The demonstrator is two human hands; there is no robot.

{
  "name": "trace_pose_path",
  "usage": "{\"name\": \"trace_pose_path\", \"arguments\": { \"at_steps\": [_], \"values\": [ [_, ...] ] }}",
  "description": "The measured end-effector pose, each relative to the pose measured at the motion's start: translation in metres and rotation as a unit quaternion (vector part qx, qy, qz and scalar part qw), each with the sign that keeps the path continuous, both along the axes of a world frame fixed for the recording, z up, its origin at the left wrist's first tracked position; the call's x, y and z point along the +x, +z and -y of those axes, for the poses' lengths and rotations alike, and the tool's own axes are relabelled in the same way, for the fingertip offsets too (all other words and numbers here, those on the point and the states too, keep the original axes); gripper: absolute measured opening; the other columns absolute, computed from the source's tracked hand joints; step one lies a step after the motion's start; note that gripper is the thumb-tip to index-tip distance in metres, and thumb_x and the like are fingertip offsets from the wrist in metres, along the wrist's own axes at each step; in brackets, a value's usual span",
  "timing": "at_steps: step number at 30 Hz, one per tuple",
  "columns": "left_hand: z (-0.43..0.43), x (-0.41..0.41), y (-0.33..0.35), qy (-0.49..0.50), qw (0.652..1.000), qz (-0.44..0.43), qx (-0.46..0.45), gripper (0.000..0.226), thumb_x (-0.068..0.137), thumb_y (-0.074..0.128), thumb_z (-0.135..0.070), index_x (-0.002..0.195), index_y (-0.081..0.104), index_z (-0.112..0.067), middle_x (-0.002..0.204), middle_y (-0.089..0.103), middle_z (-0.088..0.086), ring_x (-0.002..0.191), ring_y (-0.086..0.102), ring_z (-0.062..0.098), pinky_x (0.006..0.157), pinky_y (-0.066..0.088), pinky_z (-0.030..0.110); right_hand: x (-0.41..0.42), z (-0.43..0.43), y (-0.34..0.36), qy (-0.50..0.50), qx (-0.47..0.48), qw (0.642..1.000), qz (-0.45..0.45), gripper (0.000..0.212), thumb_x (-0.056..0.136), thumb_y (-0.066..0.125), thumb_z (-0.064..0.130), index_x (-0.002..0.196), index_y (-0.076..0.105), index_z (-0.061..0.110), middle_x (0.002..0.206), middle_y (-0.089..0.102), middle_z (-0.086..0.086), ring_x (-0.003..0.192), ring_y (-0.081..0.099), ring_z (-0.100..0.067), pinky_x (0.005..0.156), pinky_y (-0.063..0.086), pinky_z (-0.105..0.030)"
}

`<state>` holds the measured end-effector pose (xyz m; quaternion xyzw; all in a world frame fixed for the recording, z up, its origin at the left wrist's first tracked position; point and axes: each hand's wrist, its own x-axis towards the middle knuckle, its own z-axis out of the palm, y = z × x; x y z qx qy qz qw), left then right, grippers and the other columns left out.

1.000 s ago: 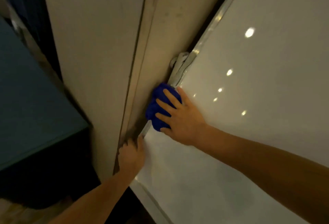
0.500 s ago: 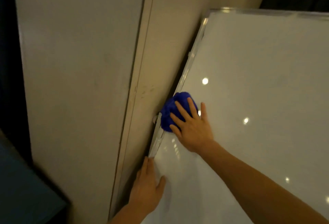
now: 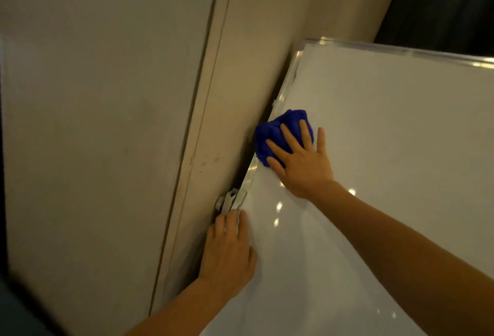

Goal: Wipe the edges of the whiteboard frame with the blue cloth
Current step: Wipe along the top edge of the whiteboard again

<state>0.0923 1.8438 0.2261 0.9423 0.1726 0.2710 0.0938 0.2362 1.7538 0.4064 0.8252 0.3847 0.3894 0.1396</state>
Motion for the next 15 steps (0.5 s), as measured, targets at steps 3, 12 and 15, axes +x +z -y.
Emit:
{"name": "trace_pose_path", "arguments": {
  "at_steps": [3,12,15],
  "values": [
    [-0.007,0.020,0.038,-0.017,0.999,0.026,0.041,0.074,0.091,0.038,-0.047,0.152,0.020,-0.009,0.157,0.027,0.015,0.142,0.026,0.034,0.117,0.026,0.048,-0.004,-0.008,0.010,0.024,0.006,0.999,-0.020,0.061,0.097,0.005,0.062,0.151,0.025,0.043,0.165,0.015,-0.004,0.150,-0.009,-0.041,0.116,-0.010,-0.063],
    [-0.018,0.061,0.081,-0.015,0.999,0.024,0.040,0.083,0.089,0.034,-0.054,0.154,0.008,-0.008,0.161,0.016,0.016,0.147,0.019,0.034,0.119,0.017,0.043,0.048,-0.022,0.106,0.040,-0.077,0.995,0.046,0.055,0.101,0.006,0.055,0.152,0.020,0.044,0.167,0.008,0.003,0.150,-0.013,-0.034,0.116,-0.011,-0.061],
    [-0.020,0.078,0.097,0.002,0.998,0.034,0.044,0.083,0.092,0.033,-0.055,0.154,0.007,-0.007,0.162,0.014,0.015,0.147,0.018,0.033,0.120,0.017,0.043,0.056,-0.026,0.105,0.047,-0.019,0.998,0.025,0.054,0.101,0.012,0.054,0.153,0.023,0.042,0.166,0.012,-0.002,0.150,-0.010,-0.041,0.118,-0.006,-0.060]
  ]
}}
